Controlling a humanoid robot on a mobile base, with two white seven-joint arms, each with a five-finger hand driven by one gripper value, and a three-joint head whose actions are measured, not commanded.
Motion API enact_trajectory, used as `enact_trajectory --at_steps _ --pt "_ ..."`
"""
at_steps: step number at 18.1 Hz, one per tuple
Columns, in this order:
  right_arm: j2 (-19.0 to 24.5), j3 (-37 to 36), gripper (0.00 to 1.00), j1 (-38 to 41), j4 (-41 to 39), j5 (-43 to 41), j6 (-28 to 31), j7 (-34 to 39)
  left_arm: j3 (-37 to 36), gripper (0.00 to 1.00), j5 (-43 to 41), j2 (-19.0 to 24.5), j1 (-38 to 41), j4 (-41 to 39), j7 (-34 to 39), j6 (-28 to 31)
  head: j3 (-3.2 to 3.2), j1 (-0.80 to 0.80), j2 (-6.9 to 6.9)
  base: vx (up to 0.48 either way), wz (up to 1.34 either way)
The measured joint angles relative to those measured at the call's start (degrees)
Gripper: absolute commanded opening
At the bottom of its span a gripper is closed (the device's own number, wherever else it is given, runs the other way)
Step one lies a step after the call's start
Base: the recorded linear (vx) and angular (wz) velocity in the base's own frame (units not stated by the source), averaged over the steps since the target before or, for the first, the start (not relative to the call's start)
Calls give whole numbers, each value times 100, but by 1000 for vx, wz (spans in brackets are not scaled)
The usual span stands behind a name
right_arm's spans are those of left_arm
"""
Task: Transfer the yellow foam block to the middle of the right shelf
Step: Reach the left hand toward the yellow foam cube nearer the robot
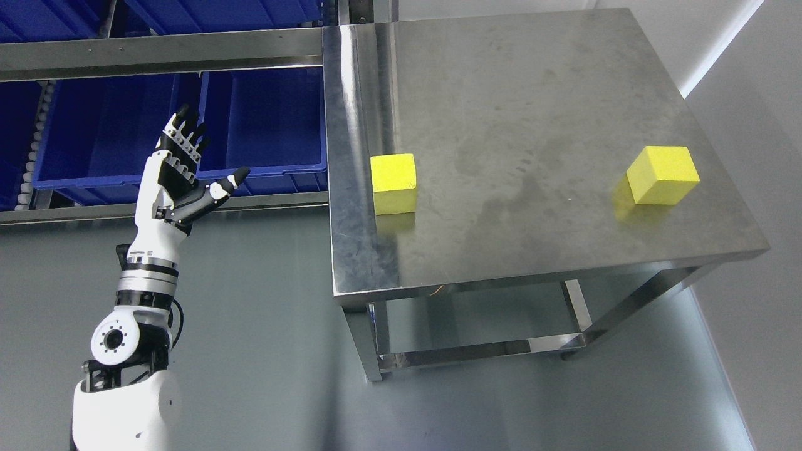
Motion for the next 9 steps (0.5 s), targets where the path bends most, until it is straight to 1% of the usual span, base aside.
enact_trajectory --at_steps 5,7,9 --pt "0 0 100 0 0 0 0 0 2 100 0 10 -3 -23 0 -33 0 0 0 0 0" --pt "0 0 100 0 0 0 0 0 5 100 0 85 -64 -24 -32 -292 0 0 0 0 0" --pt "0 0 100 0 0 0 0 0 -1 99 0 172 -166 -21 -324 -519 0 0 0 0 0"
